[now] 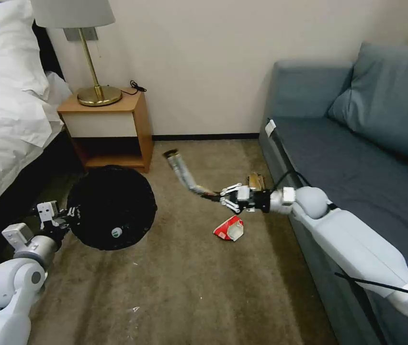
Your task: Pick up the trash bin, then pick up the garbage on the floor and place it into the trash bin.
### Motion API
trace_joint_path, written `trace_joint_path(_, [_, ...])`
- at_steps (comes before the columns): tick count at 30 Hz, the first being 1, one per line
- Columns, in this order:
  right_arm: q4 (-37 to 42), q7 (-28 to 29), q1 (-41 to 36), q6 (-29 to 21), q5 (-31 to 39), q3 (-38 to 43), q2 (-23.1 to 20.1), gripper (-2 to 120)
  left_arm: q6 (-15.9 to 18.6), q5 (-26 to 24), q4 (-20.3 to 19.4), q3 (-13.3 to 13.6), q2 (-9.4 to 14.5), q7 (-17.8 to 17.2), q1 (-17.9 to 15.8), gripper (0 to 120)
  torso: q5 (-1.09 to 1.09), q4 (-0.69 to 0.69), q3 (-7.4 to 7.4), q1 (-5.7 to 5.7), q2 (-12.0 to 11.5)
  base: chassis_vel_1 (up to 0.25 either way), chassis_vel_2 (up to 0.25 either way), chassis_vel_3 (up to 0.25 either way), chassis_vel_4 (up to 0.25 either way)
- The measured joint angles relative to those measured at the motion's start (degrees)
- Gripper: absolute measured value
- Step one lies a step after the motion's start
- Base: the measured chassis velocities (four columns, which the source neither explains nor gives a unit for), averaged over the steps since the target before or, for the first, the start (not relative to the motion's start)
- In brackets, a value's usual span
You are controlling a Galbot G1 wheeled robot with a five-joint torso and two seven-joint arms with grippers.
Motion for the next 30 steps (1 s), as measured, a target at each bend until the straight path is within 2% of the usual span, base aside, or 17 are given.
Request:
trace_joint_path(6, [-0.15, -0.11, 4.37, -0.84, 0.65, -3.98, 1.83, 0, 0.03, 0.47, -0.23, 0.0, -0.36, -0.19, 0.27, 1, 0.0, 0.0, 0.0, 0.0, 0.0, 0.0, 0.0, 0.0, 0.0])
trace_joint_path(12, [-1.42, -0.14, 8.4, -1.23, 0.97, -10.01, 6.16, 0, 0.06, 0.64, -0.86, -0.02, -0.35, -0.41, 0.8, 1, -0.02, 0.0, 0.0, 0.0, 0.0, 0.0, 0.0, 0.0, 0.0])
trace_joint_path(14, [-3.16, 0.12, 9.17, -1.4, 0.97, -12.48, 10.24, 0, 0.08, 0.59, -1.04, -0.08, -0.3, -0.49, 0.82, 1, 0.0, 0.0, 0.0, 0.0, -0.01, 0.0, 0.0, 0.0, 0.0])
trace_joint_path(15, [-3.16, 0.12, 9.17, -1.4, 0.97, -12.48, 10.24, 0, 0.08, 0.59, -1.04, -0.08, -0.3, -0.49, 0.82, 1, 0.0, 0.0, 0.0, 0.0, -0.01, 0.0, 0.0, 0.0, 0.0])
trace_joint_path(17, [-4.72, 0.71, 9.53, -1.66, 0.95, -14.32, 14.12, 0, 0.09, 0.55, -1.08, -0.08, -0.31, -0.52, 0.82, 1, -0.01, 0.03, 0.0, 0.0, -0.01, 0.0, 0.0, 0.0, 0.0])
trace_joint_path(19, [-5.29, 0.94, 9.8, -1.86, 0.89, -15.2, 15.59, 0, 0.1, 0.55, -1.08, -0.08, -0.35, -0.56, 0.78, 1, -0.01, 0.03, 0.0, 0.0, 0.0, 0.0, 0.0, 0.0, 0.0])
trace_joint_path(23, [-8.57, 0.94, 10.44, -1.89, 0.53, -16.95, 17.78, 0, 0.09, 0.59, -1.08, 0.09, -0.64, -0.6, 0.63, 1, -0.01, -0.02, 0.0, 0.0, 0.0, 0.0, 0.0, 0.0, 0.0])
trace_joint_path(30, [-15.24, 0.37, 10.97, -0.6, -0.56, -17.14, 20.22, 0, 0.12, 0.78, -1.73, 0.26, -1.03, -0.59, 0.96, 1, 0.0, 0.0, 0.0, 0.0, -0.01, 0.0, 0.0, 0.0, 0.0])
